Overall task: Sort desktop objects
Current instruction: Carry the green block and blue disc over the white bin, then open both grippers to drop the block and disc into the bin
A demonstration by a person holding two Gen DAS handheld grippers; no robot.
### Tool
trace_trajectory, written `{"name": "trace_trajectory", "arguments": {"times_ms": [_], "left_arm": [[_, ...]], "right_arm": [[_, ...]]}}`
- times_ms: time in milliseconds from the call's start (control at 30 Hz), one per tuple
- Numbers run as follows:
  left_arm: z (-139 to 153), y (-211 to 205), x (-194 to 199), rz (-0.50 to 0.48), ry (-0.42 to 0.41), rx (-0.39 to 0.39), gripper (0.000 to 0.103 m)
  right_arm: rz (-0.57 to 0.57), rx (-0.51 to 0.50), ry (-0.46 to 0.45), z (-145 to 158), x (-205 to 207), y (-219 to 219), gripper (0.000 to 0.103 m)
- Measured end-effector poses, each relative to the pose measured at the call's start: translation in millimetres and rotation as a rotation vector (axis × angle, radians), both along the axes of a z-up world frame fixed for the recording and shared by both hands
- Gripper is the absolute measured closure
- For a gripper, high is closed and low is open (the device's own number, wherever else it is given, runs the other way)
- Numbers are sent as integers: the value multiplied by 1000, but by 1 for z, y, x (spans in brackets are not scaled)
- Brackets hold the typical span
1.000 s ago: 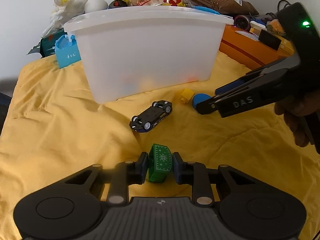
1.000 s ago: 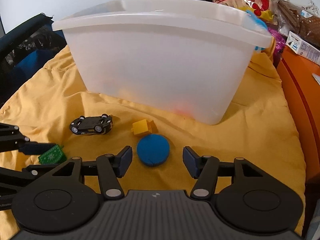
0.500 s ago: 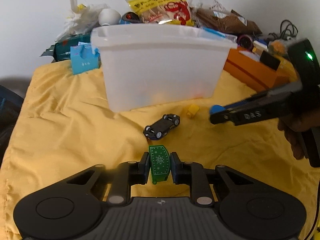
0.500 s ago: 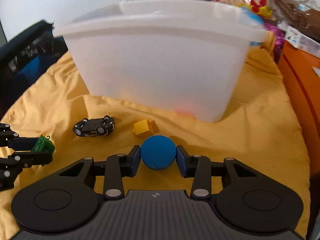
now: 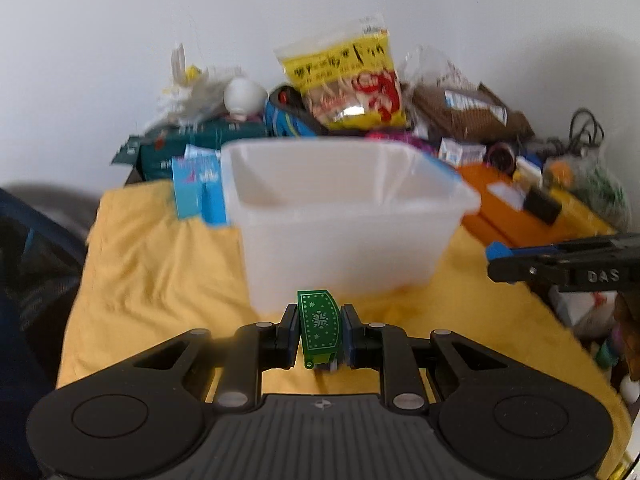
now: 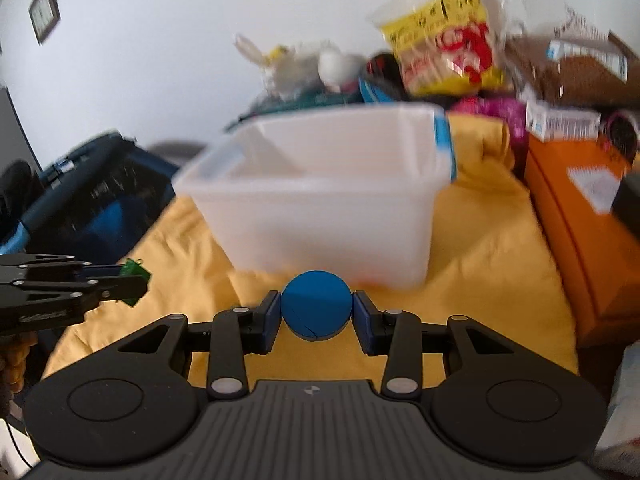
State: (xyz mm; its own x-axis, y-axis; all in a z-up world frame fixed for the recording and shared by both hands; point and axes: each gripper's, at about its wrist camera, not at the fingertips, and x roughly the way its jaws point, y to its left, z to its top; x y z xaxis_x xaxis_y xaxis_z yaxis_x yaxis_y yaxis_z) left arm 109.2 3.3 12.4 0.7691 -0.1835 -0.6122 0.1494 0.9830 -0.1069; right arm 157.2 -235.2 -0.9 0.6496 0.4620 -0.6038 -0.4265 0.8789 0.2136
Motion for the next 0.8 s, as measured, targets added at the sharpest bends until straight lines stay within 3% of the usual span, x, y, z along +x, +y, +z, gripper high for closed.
{"name": "trace_trajectory", "arguments": {"times_ms": [333,533,633,800], "left_arm": [[57,16,65,20,5,-19,79],[77,22,106,11,42,2,79],[80,24,125,19,73,-17,79],[81,18,145,2,95,16,79]], "right_arm": [[-13,-13,-71,65,44,-2,61],[-19,-16,-6,81,81,-2,61],[-26,-41,33,82,101,0,61],[-41,-70,79,81,126,4,61]]}}
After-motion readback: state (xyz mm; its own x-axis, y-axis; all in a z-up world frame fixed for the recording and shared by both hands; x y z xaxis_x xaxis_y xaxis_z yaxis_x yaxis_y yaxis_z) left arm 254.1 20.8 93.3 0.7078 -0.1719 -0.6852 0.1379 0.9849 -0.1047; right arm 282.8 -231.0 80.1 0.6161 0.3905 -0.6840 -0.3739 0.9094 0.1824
